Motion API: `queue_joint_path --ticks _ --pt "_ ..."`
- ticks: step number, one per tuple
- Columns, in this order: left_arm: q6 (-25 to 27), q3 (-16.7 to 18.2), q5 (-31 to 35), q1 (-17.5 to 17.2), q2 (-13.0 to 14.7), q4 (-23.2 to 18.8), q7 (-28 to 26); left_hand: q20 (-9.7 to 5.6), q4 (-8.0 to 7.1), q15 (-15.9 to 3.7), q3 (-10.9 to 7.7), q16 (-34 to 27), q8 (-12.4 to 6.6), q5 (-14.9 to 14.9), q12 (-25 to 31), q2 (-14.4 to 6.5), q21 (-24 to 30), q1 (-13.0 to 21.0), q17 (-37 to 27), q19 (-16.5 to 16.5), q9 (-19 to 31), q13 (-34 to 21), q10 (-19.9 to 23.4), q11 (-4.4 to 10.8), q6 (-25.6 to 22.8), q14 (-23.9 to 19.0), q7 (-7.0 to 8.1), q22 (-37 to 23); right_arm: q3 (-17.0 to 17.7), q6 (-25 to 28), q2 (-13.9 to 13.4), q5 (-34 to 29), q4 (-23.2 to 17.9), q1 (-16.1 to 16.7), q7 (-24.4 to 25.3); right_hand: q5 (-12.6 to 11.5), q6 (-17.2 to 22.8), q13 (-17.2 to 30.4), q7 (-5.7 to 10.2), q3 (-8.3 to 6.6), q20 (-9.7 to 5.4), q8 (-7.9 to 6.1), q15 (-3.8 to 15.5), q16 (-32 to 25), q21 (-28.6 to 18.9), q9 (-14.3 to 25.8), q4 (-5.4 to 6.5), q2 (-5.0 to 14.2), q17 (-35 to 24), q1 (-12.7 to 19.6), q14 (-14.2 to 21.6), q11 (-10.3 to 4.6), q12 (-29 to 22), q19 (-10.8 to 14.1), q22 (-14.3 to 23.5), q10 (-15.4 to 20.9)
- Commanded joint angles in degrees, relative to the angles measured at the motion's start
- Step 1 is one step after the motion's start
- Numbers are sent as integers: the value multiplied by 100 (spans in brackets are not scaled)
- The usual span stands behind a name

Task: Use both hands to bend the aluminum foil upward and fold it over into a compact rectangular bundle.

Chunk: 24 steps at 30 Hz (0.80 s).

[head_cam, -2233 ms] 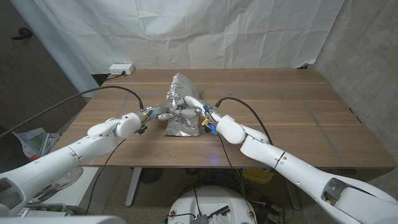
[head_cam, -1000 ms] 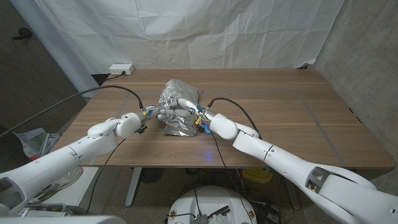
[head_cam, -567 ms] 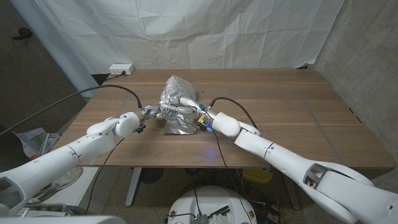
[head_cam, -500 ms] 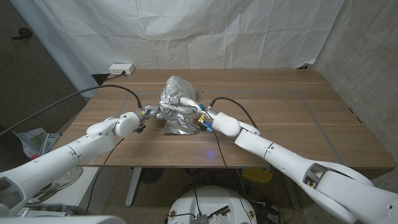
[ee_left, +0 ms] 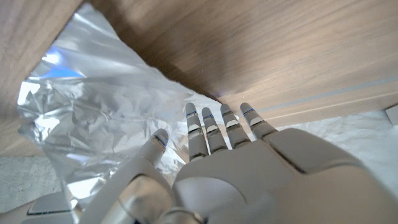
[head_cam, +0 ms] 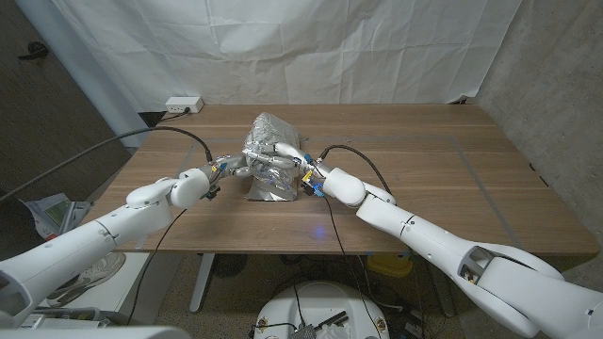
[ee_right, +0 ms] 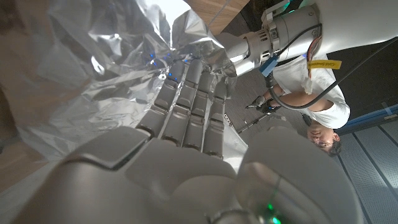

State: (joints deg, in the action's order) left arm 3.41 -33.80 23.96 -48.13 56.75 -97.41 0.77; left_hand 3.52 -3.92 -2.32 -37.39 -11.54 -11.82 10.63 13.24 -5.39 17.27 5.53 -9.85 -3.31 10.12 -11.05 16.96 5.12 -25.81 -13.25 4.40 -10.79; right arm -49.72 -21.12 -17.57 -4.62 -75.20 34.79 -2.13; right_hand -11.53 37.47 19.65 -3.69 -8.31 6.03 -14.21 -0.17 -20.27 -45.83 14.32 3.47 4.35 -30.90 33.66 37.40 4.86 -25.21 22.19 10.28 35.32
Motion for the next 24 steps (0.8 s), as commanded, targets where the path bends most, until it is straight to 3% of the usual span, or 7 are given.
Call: queue_joint_path --ticks 1,9,14,18,20,24 --pt "-167 258 -77 -169 80 -89 -518 17 93 -187 -22 -26 23 -13 25 10 57 84 2 -119 13 -8 61 4 -99 -110 17 -8 14 -59 4 -154 42 3 155 2 87 0 -12 -17 -7 -51 17 20 -9 32 -34 32 -19 26 61 65 -19 41 26 69" --pt "-203 423 -122 -281 170 -196 -673 -6 292 -144 -60 -11 -17 -36 51 59 54 223 7 -196 17 -6 229 -39 -338 -253 -97 -7 -11 -125 39 -269 160 -70 226 14 158 -21 8 -19 -10 -96 15 25 1 45 -45 25 -12 -3 98 -17 -28 49 25 143" --pt "-63 569 -78 -421 294 -418 -767 16 395 -106 -64 -43 -12 -48 91 101 84 266 2 -336 21 -6 433 -66 -458 -489 -130 -11 -40 -192 70 -386 256 -134 302 18 162 -31 5 -20 -9 -107 4 31 11 51 -51 20 -9 -16 108 -8 -26 39 25 159" --pt "115 693 -155 -529 397 -589 -689 6 486 -181 -83 -25 -25 -49 98 113 70 326 4 -344 22 -4 520 -36 -569 -538 -154 -10 -53 -218 103 -451 324 -170 363 19 162 -40 2 -22 -8 -114 6 41 18 57 -61 15 -5 -24 108 45 -18 37 24 161" --pt "339 729 -125 -570 442 -686 -621 10 708 -193 -269 16 4 -2 59 -89 43 601 7 -348 24 1 540 -36 -593 -558 -168 -6 -60 -197 103 -496 329 -173 401 21 166 -42 3 -23 -6 -120 9 44 21 60 -63 13 -4 -31 114 73 -17 39 24 168" --pt "750 736 -143 -578 514 -795 -336 24 1045 -222 -425 77 94 37 -14 -139 2 905 12 -336 25 2 501 -35 -462 -519 -169 -6 -60 -136 101 -567 335 -166 491 22 174 -38 -1 -26 -6 -130 3 51 29 65 -72 9 0 -36 114 123 -19 30 24 174"
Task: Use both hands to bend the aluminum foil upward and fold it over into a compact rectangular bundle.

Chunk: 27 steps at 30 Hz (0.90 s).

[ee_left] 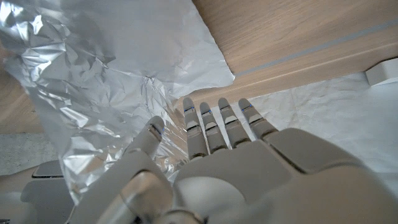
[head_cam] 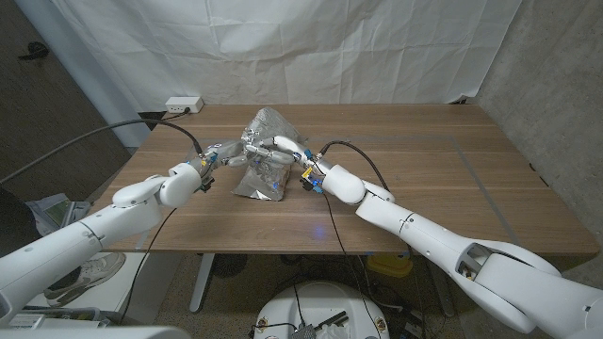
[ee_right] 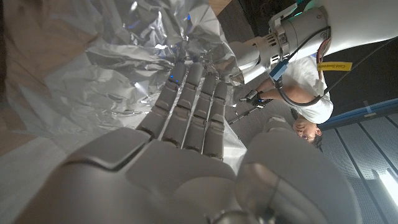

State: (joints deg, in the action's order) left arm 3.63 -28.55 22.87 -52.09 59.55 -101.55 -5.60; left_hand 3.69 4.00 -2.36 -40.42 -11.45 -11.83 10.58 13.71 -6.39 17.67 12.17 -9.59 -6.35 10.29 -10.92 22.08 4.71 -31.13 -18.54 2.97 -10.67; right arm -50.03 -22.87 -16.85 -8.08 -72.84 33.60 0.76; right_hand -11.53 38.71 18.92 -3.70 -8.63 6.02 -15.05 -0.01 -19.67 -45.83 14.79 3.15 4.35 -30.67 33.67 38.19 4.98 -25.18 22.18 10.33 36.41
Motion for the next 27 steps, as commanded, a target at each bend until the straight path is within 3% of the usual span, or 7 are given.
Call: queue_joint_path --ticks 1,3,5,9,10,16,27 --pt "825 180 -18 -157 247 -399 407 12 345 -226 -78 94 159 15 -115 54 -65 265 -21 5 8 -14 -100 27 250 83 -31 -24 -30 57 21 -245 96 -50 223 21 51 36 1 4 -3 -48 -13 -7 32 19 -42 12 -24 -36 32 119 -22 28 19 66" --pt "958 144 -39 -143 258 -420 544 8 363 -237 22 118 192 -31 -171 150 -85 207 -40 25 9 -18 -213 83 422 201 -59 -30 -26 64 13 -274 106 -53 266 21 46 35 -2 -3 -5 -50 -14 -5 38 22 -48 16 -22 -34 37 135 -22 21 19 72" --pt "1177 101 -106 -89 284 -487 839 -14 217 -234 131 125 222 -74 -248 110 -120 12 -81 79 8 -23 -418 93 680 382 -107 -42 -20 69 5 -300 110 -56 310 21 48 37 -3 -7 -6 -53 -15 0 42 24 -50 21 -21 -34 29 149 -20 16 19 68" --pt "2058 -113 273 17 391 -853 1347 82 -91 -114 -13 137 213 -44 -307 -389 -171 -78 -103 176 5 -27 -726 -38 1025 682 -200 -60 -10 65 -7 -363 112 -59 412 23 50 40 8 -12 -6 -60 -16 8 48 28 -57 22 -18 -39 26 184 -20 14 19 72" --pt "2275 -183 458 22 430 -941 1394 87 -112 -99 -36 146 212 -39 -311 -416 -180 -73 -100 195 5 -28 -759 -48 1054 725 -207 -61 -1 66 -1 -334 121 -55 408 24 52 42 3 -14 -6 -63 -15 10 49 30 -60 23 -18 -41 26 190 -21 15 19 75" --pt "3139 -314 781 -36 619 -1151 1740 55 -122 -109 -70 157 186 -37 -317 -383 -211 -59 -77 268 4 -27 -845 -25 1064 800 -206 -65 -20 2 2 -389 164 -78 471 27 60 45 1 -17 -16 -73 -15 13 56 35 -63 25 -18 -57 33 215 -22 15 19 85" --pt "4176 75 377 -508 1109 -1531 1551 36 -77 -134 -96 97 114 -46 -229 -310 -211 -29 -38 252 3 -25 -714 -11 912 686 -224 -69 -46 -23 7 -485 130 -81 551 28 67 54 6 -36 -27 -95 -8 24 72 48 -87 32 -11 -70 48 251 -19 20 18 100"
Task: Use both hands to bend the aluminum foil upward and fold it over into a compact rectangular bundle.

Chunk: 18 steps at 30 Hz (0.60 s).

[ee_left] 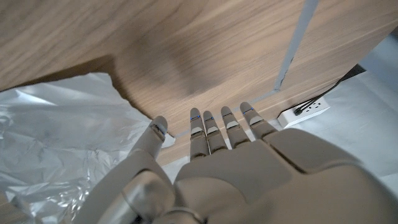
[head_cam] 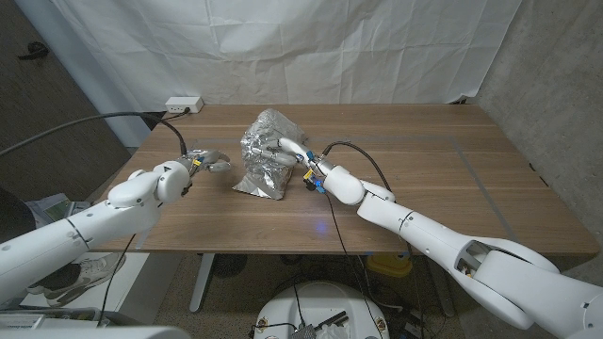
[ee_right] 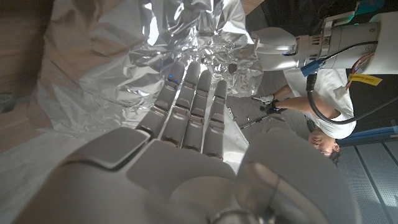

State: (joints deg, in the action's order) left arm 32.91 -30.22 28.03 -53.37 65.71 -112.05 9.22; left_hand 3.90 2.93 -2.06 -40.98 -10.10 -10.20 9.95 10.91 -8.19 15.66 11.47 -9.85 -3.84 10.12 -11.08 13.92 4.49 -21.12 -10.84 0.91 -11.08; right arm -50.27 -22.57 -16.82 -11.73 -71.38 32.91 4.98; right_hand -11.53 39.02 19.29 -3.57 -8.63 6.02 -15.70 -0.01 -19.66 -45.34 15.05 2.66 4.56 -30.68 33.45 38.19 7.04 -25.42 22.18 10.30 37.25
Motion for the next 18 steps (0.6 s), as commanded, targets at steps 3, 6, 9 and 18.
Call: queue_joint_path --ticks 3,6,9,18 --pt "1489 393 -293 -546 586 -577 -168 34 -1 -145 -81 -37 -32 27 50 -209 -12 58 -17 1 20 -9 93 -13 -47 -72 -19 -29 -29 -55 8 -209 -21 -25 212 29 -27 20 3 -44 -30 -9 -12 58 33 22 -57 4 -5 -45 -16 42 27 17 21 -31" --pt "1540 560 -468 -758 675 -675 -526 57 -66 -127 -125 -39 -14 35 38 -288 -15 63 -34 7 20 -9 50 -21 11 -43 -4 -31 -84 -51 -5 -349 -14 -103 205 32 -366 -36 74 -124 -7 142 -7 281 162 -20 -140 58 58 -7 -426 -23 238 -200 9 -426" --pt "1569 826 -669 -1056 667 -790 -1075 60 -194 -114 -129 -58 -8 24 40 -303 -17 19 -67 11 22 -10 35 -28 51 -23 -8 -35 -168 -77 3 -525 33 -173 233 46 -523 -89 136 -159 1 222 -22 446 270 -59 -161 97 145 -51 -696 43 427 -361 -2 -748" --pt "391 2145 -978 -2466 183 -668 -3791 46 -521 -104 -88 -29 61 -21 1 -152 5 -166 -74 -49 23 -13 -151 -49 418 116 196 -42 -441 30 52 -683 292 -354 -131 64 -696 -261 141 -188 -95 342 -44 752 562 -172 81 386 373 -514 -1324 -34 834 -669 -35 -1228"
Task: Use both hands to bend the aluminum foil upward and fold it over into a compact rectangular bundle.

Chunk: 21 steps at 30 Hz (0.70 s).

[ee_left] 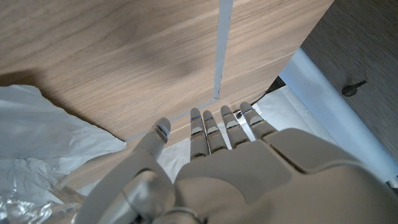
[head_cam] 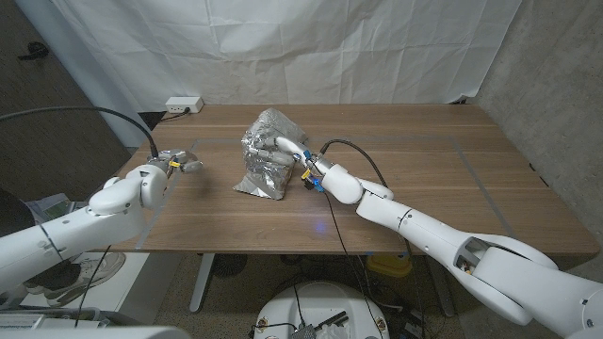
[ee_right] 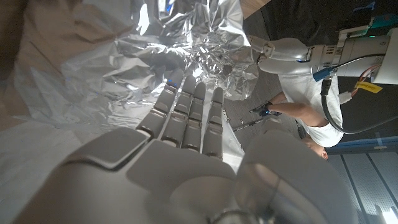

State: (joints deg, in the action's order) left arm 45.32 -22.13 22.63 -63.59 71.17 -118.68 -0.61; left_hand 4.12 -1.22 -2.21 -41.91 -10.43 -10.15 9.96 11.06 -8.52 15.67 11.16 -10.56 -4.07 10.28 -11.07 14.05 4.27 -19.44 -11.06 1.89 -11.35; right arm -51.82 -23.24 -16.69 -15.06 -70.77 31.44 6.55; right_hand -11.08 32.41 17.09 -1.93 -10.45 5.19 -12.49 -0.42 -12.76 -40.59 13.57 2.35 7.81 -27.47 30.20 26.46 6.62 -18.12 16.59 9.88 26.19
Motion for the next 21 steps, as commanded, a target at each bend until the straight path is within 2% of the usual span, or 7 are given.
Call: queue_joint_path --ticks 1,4,6,10,14,21 --pt "-1049 1420 -434 -1517 -451 55 -3021 24 -117 -73 6 13 70 -22 -21 -102 2 -147 2 -24 7 -13 -204 -6 334 169 107 -15 -311 144 39 -381 243 -228 -322 19 -42 -59 -31 1 -11 30 -8 82 125 -35 138 67 75 -239 -202 -9 137 -162 4 -153" --pt "-1630 1618 -386 -1669 -693 216 -3559 42 -138 -46 22 45 73 -27 -42 -45 -13 -179 17 5 5 -12 -328 -20 506 296 147 -14 -364 246 56 -370 322 -286 -460 18 -52 -111 -78 44 -34 49 -2 139 224 -67 212 45 140 -395 -364 -26 229 -276 -4 -241" --pt "-1761 1668 -301 -1696 -777 233 -3696 36 -140 -47 29 40 63 -29 -39 -31 -14 -187 19 5 5 -12 -333 -11 506 293 149 -13 -405 330 44 -371 339 -331 -584 14 -43 -143 -131 75 -46 54 -16 172 269 -85 251 22 181 -485 -470 -23 283 -305 -8 -296" --pt "-1890 1725 -214 -1691 -875 220 -3682 27 -143 -47 50 27 42 -33 -25 10 -16 -206 23 6 4 -12 -324 -4 498 278 149 -12 -446 382 54 -290 432 -367 -735 2 -18 -201 -165 128 -69 59 8 210 346 -115 316 -14 259 -633 -619 -91 364 -347 -14 -359" --pt "-1990 1740 -120 -1681 -931 207 -3609 29 -153 -48 58 17 29 -32 -6 23 -19 -222 26 10 3 -11 -297 5 499 266 144 -12 -500 328 60 -177 567 -420 -944 -9 -47 -244 -181 159 -130 81 10 242 404 -136 347 -41 327 -720 -755 -84 406 -373 -18 -367" --pt "-2184 1887 21 -1782 -1033 175 -3572 9 -167 -71 85 4 1 -33 14 67 -31 -258 30 31 1 -10 -275 3 472 250 124 -10 -544 240 80 63 788 -413 -1222 -33 -113 -308 -284 224 -163 111 -93 232 480 -164 395 -104 436 -871 -864 35 466 -353 -20 -375"
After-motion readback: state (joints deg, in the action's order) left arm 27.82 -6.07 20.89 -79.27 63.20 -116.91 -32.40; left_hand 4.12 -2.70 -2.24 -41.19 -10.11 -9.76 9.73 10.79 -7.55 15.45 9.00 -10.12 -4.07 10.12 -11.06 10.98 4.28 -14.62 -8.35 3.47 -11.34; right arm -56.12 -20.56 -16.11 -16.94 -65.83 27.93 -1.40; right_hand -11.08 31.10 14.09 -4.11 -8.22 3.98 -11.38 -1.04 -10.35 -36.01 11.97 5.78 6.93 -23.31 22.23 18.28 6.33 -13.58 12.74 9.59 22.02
